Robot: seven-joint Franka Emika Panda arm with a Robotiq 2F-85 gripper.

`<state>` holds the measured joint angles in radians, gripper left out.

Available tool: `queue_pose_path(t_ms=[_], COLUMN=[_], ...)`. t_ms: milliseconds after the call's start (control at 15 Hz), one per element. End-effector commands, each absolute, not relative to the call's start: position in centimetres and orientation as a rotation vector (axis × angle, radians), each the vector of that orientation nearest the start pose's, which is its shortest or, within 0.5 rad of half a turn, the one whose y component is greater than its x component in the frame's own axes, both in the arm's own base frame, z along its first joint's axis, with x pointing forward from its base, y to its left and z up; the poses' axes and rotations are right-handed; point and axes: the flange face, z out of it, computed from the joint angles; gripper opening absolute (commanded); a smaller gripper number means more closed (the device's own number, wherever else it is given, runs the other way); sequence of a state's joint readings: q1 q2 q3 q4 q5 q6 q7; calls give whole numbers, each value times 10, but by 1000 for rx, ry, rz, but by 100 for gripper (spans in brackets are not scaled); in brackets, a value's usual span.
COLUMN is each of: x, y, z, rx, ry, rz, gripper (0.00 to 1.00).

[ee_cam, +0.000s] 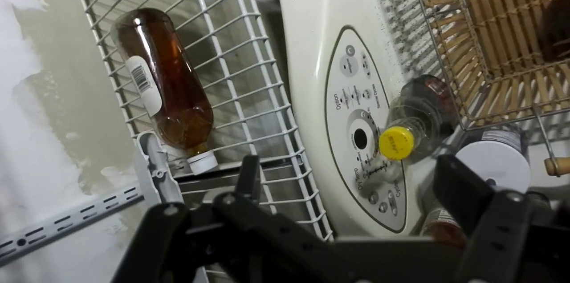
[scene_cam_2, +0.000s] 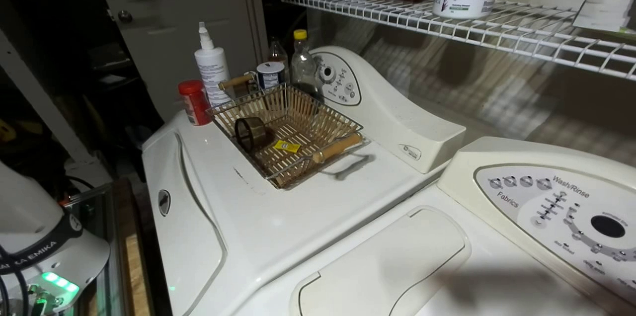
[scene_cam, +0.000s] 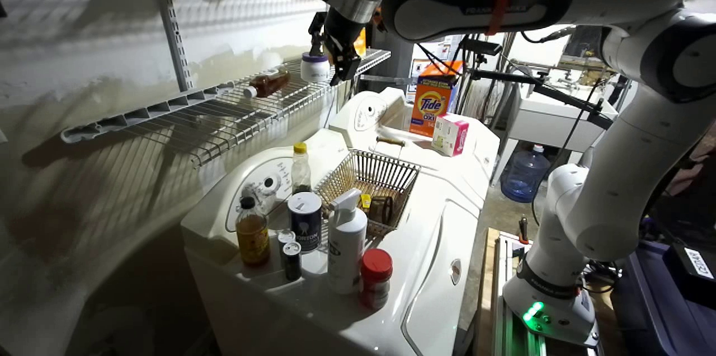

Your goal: Position the bottle bottom first on the metal rack

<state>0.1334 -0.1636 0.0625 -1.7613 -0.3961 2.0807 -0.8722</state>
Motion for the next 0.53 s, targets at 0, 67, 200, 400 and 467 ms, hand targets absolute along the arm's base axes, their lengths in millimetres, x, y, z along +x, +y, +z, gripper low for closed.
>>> queue_pose_path(t_ms=[0,67,200,400,467], x=[570,575,587,603,608], y=[85,84,80,73,72], z=[677,674,670,666,664], rx=[2111,2100,2070,2041,2035], ry=[1521,1535,1549,1553,1556], rz=[434,435,433,443,446], gripper=[100,100,100,100,100])
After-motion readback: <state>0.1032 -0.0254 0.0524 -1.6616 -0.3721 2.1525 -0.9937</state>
